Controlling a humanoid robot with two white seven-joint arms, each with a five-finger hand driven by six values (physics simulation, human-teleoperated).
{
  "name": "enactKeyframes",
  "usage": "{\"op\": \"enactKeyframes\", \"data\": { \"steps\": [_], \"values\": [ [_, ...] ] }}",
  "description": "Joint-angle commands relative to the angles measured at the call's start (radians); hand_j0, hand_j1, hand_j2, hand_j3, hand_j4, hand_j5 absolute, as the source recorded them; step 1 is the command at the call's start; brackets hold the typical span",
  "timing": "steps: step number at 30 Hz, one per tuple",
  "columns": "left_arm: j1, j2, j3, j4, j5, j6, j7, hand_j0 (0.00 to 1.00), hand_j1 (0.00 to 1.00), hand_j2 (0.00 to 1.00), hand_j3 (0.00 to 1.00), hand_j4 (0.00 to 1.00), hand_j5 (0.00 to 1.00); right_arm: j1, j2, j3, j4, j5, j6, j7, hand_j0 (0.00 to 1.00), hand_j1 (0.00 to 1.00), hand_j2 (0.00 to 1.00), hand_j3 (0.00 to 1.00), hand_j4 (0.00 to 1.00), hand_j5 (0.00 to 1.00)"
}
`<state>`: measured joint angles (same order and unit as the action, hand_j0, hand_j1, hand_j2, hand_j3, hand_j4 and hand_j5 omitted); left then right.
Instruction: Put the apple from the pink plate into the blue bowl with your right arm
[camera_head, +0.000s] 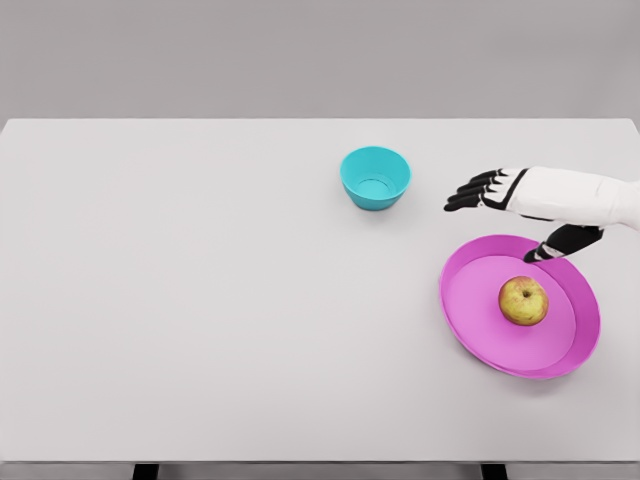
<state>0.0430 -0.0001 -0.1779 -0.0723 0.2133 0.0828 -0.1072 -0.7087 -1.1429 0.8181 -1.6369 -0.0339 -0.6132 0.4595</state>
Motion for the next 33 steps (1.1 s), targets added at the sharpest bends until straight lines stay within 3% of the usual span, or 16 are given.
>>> {"op": "enactKeyframes", "data": {
  "steps": [1, 5, 10, 14, 18, 27, 33],
  "values": [
    [0.0, 0.0, 0.0, 0.0, 0.0, 0.0, 0.0, 1.0, 1.0, 1.0, 1.0, 1.0, 1.0, 0.0, -0.011, 0.001, 0.0, -0.008, 0.002, 0.005, 1.0, 1.0, 1.0, 1.0, 1.0, 1.0],
    [0.0, 0.0, 0.0, 0.0, 0.0, 0.0, 0.0, 1.0, 1.0, 1.0, 1.0, 1.0, 1.0, 0.0, -0.057, 0.006, 0.037, -0.017, 0.002, -0.002, 1.0, 1.0, 1.0, 1.0, 1.0, 1.0],
    [0.0, 0.0, 0.0, 0.0, 0.0, 0.0, 0.0, 1.0, 1.0, 1.0, 1.0, 1.0, 1.0, 0.002, -0.058, 0.016, 0.154, -0.015, 0.002, -0.036, 1.0, 1.0, 1.0, 1.0, 1.0, 1.0],
    [0.0, 0.0, 0.0, 0.0, 0.0, 0.0, 0.0, 1.0, 1.0, 1.0, 1.0, 1.0, 1.0, 0.011, -0.057, 0.118, 0.177, -0.004, 0.002, -0.035, 1.0, 1.0, 1.0, 1.0, 1.0, 1.0],
    [0.0, 0.0, 0.0, 0.0, 0.0, 0.0, 0.0, 1.0, 1.0, 1.0, 1.0, 1.0, 1.0, 0.035, -0.058, 0.124, 0.229, -0.006, 0.002, -0.038, 1.0, 1.0, 1.0, 1.0, 1.0, 1.0],
    [0.0, 0.0, 0.0, 0.0, 0.0, 0.0, 0.0, 1.0, 1.0, 1.0, 1.0, 1.0, 1.0, 0.044, -0.06, 0.15, 0.22, -0.003, 0.002, -0.036, 1.0, 1.0, 1.0, 1.0, 1.0, 1.0],
    [0.0, 0.0, 0.0, 0.0, 0.0, 0.0, 0.0, 1.0, 1.0, 1.0, 1.0, 1.0, 1.0, 0.04, -0.12, 0.153, 0.117, 0.0, 0.002, -0.035, 1.0, 1.0, 1.0, 1.0, 1.0, 1.0]
  ]
}}
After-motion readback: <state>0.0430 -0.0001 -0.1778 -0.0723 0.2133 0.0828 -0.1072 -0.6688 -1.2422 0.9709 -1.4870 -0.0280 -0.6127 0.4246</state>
